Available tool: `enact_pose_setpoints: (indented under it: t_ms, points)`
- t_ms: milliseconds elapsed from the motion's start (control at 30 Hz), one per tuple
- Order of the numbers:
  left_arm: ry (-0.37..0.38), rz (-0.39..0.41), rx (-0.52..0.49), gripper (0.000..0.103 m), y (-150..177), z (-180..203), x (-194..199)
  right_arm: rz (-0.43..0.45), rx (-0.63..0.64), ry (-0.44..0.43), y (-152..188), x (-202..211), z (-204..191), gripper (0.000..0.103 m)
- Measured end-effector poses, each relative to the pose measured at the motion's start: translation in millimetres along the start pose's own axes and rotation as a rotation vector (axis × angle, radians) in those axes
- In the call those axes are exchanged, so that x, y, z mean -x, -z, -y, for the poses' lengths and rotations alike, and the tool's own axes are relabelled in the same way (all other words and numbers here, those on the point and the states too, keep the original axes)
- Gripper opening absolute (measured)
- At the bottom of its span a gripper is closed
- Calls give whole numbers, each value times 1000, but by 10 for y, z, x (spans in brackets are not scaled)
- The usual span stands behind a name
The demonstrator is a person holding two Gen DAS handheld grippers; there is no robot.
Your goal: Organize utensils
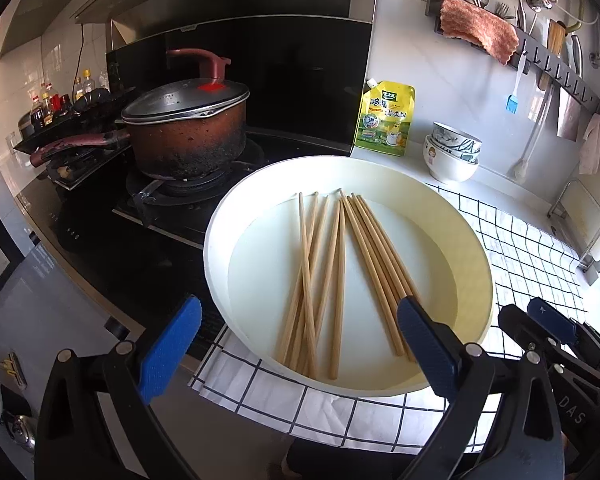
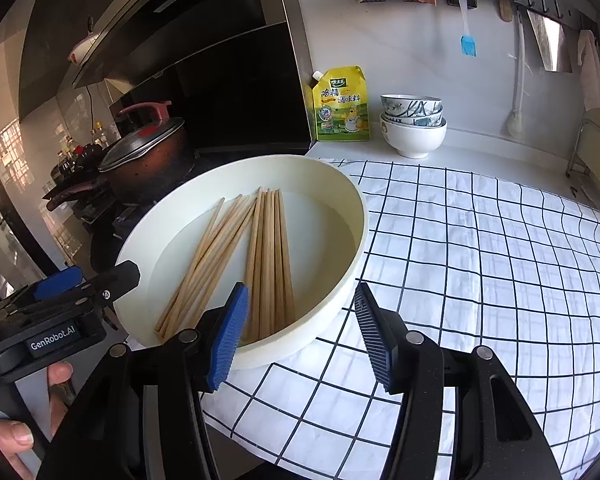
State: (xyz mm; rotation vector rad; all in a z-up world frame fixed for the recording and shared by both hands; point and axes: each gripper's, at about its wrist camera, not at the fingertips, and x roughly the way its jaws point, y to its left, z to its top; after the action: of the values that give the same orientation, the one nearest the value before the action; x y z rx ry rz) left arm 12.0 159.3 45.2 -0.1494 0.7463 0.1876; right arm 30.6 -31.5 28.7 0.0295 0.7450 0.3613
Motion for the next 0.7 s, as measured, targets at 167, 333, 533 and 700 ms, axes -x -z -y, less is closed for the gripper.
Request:
enact_pose_setpoints:
  t_ms: [167, 333, 533, 700]
  points:
    - [8, -10, -9, 97, 2, 2, -4, 1, 15, -4, 10, 21, -58, 53]
    - [6, -7, -26, 97, 14, 37, 3, 0, 19, -9, 7, 16, -82, 53]
    - [2, -5, -28, 97, 13, 36, 11, -3, 24, -11, 11, -1, -113, 53]
    - [8, -6, -25, 97, 10, 16, 4, -5, 27, -12, 13, -8, -122, 53]
